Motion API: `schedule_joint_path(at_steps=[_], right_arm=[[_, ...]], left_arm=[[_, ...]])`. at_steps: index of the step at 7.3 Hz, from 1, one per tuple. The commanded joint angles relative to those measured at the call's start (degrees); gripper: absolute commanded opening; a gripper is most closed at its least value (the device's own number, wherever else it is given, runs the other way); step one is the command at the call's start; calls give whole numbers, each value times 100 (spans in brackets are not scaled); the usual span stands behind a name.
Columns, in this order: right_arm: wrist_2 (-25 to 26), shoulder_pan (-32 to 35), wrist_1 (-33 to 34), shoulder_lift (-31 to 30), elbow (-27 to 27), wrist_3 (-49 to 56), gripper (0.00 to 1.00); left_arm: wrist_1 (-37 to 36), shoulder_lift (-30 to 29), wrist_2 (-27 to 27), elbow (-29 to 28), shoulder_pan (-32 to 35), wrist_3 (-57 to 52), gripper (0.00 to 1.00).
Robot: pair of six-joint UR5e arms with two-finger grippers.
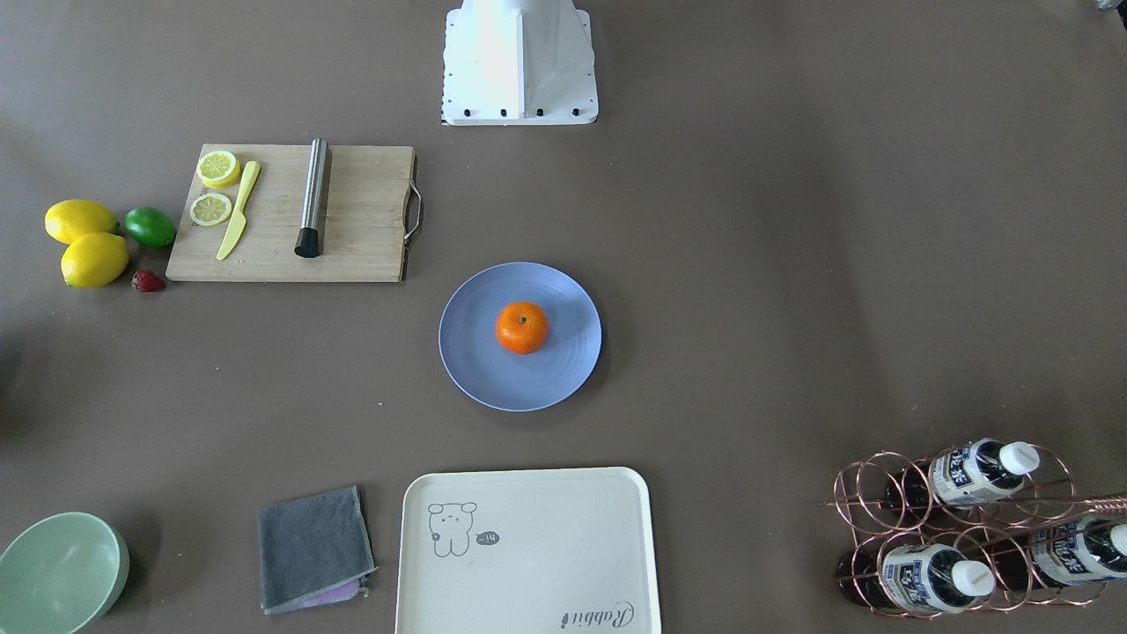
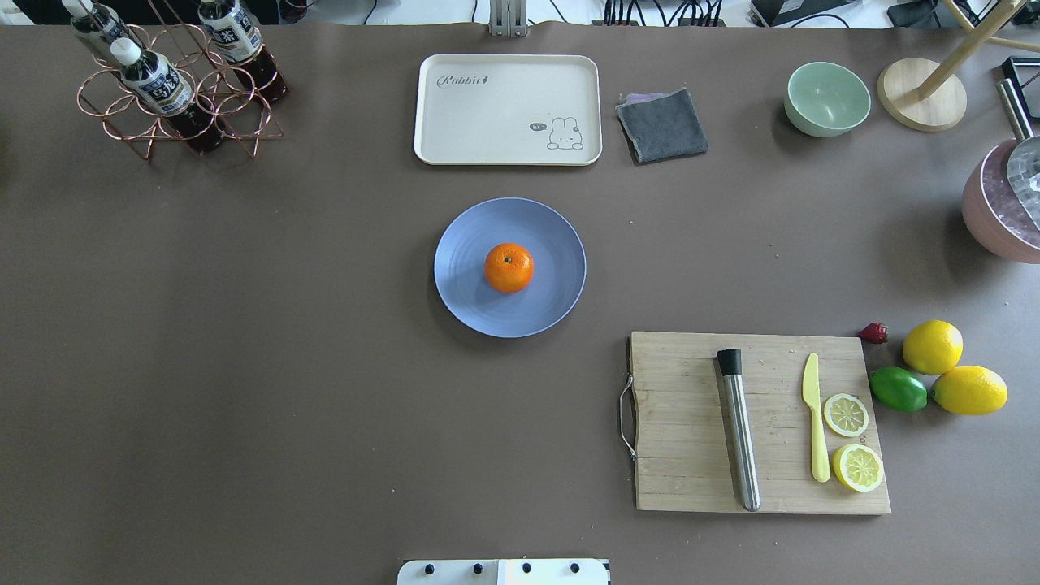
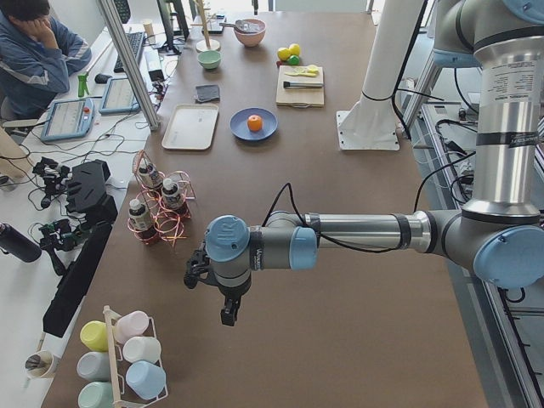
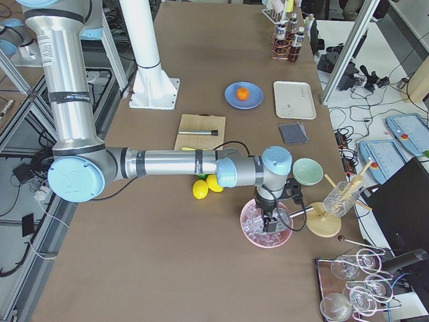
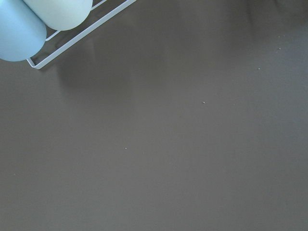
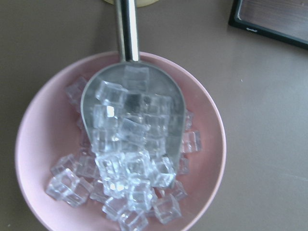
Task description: Pick orange to plate
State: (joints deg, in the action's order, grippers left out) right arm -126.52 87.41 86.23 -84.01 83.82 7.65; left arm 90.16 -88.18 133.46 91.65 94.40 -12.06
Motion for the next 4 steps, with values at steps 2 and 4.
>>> schedule_joint_path(at_steps=[2, 4], right_arm=[[-277, 742, -27, -414, -164, 228, 100], [-294, 742, -63, -510, -164, 228, 100]], left_arm=[[2, 29, 4, -15, -1, -7, 98], [2, 38, -4, -16, -1, 19, 98]])
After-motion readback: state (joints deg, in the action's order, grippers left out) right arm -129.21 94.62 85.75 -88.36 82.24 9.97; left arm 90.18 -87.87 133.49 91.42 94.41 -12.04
